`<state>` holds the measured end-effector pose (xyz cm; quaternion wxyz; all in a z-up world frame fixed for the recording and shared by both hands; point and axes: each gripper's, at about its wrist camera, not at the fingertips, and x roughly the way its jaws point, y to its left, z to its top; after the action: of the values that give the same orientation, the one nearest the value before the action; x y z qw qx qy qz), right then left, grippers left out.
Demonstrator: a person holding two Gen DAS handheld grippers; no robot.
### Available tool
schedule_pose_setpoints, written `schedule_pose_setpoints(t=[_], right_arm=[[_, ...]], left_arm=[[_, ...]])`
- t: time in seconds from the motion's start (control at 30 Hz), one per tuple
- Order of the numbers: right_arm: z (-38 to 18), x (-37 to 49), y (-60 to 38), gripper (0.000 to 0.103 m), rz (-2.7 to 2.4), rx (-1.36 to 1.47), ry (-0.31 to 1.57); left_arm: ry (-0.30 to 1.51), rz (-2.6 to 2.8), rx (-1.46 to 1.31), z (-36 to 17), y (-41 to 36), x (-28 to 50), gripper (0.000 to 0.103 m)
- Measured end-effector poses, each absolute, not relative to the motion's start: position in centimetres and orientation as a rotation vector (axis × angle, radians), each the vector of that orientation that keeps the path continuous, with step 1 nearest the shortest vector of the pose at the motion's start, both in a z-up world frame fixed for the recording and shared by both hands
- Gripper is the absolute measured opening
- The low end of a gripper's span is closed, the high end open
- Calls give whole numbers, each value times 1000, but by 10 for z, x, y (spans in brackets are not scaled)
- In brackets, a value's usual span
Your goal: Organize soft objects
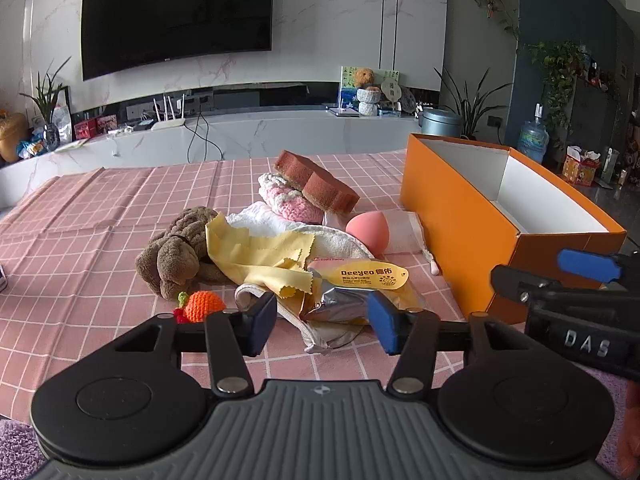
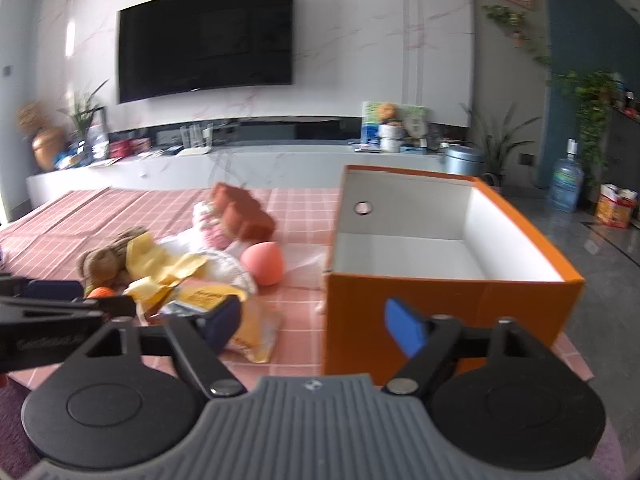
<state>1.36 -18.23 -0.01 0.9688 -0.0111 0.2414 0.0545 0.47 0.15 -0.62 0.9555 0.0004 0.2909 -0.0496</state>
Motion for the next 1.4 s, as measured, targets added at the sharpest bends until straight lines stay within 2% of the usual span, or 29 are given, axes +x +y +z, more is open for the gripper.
schedule_pose_setpoints(t=[0.07,0.13,0.2,0.27,0.63,0.8,0.93,1.03,1.2,1.4], right_arm=[[0,14,-176,74,160,-31,491],[-1,16,-168,72,212,-50,497],[-2,20,-160,62,252,-71,512],[-4,28,-154,59,290,-79,540],[-17,75,-123,59,420,-261,616],[-23,99,-113,71,501,-360,656],[-25,118,-102,71,562,-443,685],[-21,121,-95,70,604,-501,684],[-33,120,-79,52,665,-628,764],[-50,127,-76,54,638,-696,775]], left_arm=[[605,-111,-7,-6,5,7,55],[626,-116,-21,-7,10,10,55],[631,-116,-37,-9,14,12,55],[630,-109,-49,-9,19,14,55],[716,-69,-55,-19,50,40,55],[744,-77,-25,-20,65,55,62],[759,-78,-1,-19,73,67,62],[764,-84,-15,-19,77,73,62],[778,-93,-24,-23,80,80,62],[795,-93,-29,-29,83,84,63]])
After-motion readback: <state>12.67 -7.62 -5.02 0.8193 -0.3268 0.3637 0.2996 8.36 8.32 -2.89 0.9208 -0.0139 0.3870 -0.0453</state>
